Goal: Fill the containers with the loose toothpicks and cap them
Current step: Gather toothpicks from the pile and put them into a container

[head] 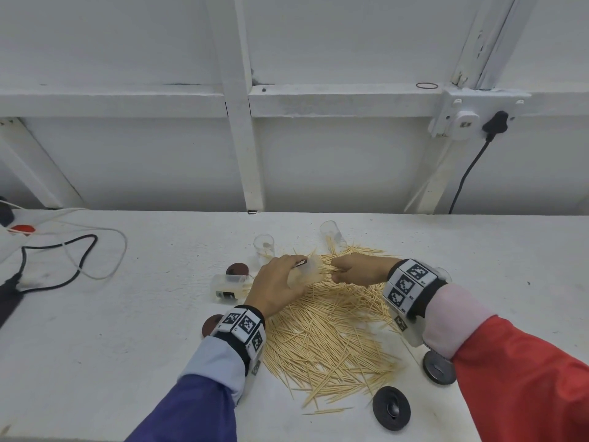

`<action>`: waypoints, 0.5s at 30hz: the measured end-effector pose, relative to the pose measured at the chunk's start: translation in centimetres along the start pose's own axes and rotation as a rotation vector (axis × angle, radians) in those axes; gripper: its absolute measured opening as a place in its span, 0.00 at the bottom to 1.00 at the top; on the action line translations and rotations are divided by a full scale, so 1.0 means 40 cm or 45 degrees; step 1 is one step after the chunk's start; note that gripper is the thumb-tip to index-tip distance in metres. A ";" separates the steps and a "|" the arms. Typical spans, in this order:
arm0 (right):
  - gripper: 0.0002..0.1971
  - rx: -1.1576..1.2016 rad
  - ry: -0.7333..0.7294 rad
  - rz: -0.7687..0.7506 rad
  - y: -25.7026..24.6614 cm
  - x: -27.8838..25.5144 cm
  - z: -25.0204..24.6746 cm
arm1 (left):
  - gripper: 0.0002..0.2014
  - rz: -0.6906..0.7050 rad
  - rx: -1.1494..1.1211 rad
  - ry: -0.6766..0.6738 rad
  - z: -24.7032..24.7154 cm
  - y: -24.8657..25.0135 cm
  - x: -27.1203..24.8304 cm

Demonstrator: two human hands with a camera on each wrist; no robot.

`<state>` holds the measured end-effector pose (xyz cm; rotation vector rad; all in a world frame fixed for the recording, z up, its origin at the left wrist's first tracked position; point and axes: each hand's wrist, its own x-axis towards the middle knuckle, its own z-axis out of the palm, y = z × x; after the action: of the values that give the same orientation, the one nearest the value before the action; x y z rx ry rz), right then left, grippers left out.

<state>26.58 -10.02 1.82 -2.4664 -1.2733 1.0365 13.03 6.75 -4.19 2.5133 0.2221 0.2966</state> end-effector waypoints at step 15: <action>0.13 -0.101 0.185 -0.013 -0.037 0.000 -0.028 | 0.31 0.003 0.021 -0.075 0.009 0.008 0.013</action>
<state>26.35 -8.91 3.31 -2.5380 -1.3033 0.8024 13.63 6.41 -4.19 2.5351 0.1989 0.2222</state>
